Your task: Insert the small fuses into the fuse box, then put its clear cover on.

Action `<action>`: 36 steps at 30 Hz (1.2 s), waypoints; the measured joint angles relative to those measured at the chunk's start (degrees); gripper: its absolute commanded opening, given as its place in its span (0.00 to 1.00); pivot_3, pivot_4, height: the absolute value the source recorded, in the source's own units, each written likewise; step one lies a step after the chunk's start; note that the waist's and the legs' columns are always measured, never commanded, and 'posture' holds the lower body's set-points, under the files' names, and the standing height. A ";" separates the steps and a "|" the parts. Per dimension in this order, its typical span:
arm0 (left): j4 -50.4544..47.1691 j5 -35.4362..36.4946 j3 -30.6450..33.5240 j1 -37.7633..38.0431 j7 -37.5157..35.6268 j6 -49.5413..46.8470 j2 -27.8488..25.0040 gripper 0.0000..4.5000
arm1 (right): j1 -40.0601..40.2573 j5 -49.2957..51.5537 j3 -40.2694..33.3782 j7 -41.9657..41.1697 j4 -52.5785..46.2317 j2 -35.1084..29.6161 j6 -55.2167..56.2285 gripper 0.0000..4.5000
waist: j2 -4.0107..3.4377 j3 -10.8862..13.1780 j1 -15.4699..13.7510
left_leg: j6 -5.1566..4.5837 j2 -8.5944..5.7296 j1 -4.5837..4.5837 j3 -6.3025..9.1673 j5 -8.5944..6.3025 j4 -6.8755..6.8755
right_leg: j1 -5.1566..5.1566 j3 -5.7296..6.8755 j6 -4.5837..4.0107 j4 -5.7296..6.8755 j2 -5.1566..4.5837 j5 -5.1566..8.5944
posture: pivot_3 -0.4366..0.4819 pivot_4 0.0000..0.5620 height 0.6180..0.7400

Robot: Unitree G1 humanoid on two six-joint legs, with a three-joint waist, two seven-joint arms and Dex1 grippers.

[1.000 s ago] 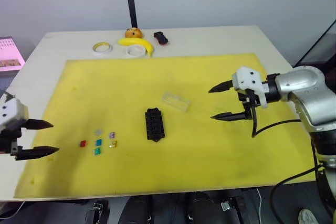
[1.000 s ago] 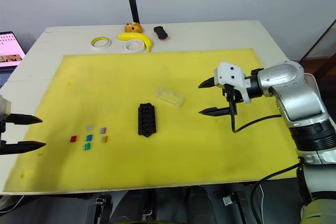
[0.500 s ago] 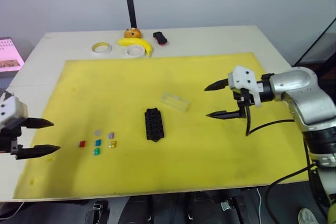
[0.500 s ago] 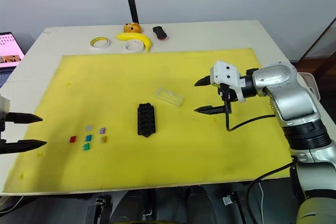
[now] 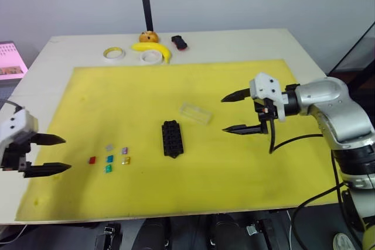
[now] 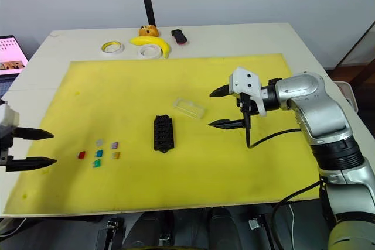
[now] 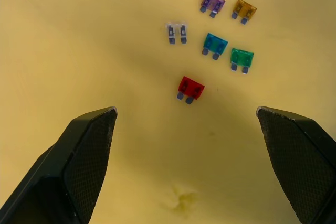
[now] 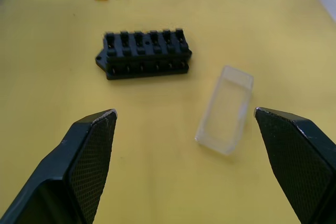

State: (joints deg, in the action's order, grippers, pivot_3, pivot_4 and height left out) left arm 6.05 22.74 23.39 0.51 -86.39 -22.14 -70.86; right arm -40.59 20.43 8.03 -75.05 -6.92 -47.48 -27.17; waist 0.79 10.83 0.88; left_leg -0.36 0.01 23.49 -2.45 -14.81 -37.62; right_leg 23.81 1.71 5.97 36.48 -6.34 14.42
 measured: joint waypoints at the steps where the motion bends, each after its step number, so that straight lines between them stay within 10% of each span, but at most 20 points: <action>1: 0.58 -0.01 -1.15 -1.37 -0.28 0.05 0.00 0.99 | -0.10 0.48 -0.03 0.02 -0.43 0.25 -0.34 0.99 | 0.00 0.00 -0.01 | 0.00 0.00 0.00 0.00 0.00 -0.02 | -0.01 0.00 0.00 0.01 0.00 0.00 | 0.48 0.27 1.00; 13: 20.92 -2.69 -24.45 -21.45 -5.84 0.64 2.56 0.99 | 2.02 3.03 2.26 1.66 -9.50 2.45 -3.20 0.99 | 0.03 0.00 -0.13 | -0.03 -0.04 0.10 -0.10 -0.02 -0.43 | 0.13 0.01 0.10 0.59 0.03 0.05 | 0.48 0.27 1.00; 17: 26.13 -2.80 -28.46 -24.96 -5.83 1.15 3.66 0.58 | 2.39 3.50 2.12 2.65 -11.38 2.02 -4.53 1.00 | 0.08 -0.03 -0.11 | -0.03 -0.02 0.13 -0.08 -0.02 -0.44 | 0.20 0.00 0.10 0.62 0.02 0.05 | 0.48 0.27 1.00; 36: 33.12 -0.02 -33.49 -29.94 -5.75 -2.73 5.94 0.58 | 6.62 4.64 1.13 5.01 -16.45 -0.57 -6.90 1.00 | 0.09 -0.03 -0.19 | -0.05 -0.05 0.14 0.08 -0.03 -0.46 | 0.19 0.00 0.10 0.63 -0.10 0.05 | 0.48 0.27 1.00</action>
State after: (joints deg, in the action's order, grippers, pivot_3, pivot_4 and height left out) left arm 39.18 22.72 -10.10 -29.43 -92.14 -24.87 -64.93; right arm -33.98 25.06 9.16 -70.04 -23.37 -48.04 -34.06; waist 0.88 10.80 0.69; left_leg -0.41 -0.05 23.62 -2.38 -14.83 -38.08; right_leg 24.00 1.71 6.08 37.11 -6.44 14.47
